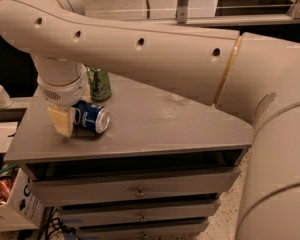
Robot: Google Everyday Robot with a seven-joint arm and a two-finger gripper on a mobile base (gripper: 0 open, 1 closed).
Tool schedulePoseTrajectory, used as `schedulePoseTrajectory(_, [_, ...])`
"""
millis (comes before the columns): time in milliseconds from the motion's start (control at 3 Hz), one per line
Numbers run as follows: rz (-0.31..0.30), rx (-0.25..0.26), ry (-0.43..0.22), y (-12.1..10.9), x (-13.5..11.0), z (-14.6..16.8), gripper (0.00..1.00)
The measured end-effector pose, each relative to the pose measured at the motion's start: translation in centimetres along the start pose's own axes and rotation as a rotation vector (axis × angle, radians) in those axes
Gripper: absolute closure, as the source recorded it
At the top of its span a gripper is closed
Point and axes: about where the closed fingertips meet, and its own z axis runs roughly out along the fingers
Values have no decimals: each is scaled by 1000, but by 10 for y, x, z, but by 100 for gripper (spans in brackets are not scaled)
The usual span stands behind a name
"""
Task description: Place pepsi can upright
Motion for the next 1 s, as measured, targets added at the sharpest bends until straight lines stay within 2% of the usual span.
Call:
schedulePoseTrajectory(333, [25,-2,21,-3,0,-1,61])
schedulePoseTrajectory(667, [42,-12,-1,-8,2,-9,84])
schedulePoseTrajectory(1000, [26,-13,-93,-12,7,-33,100])
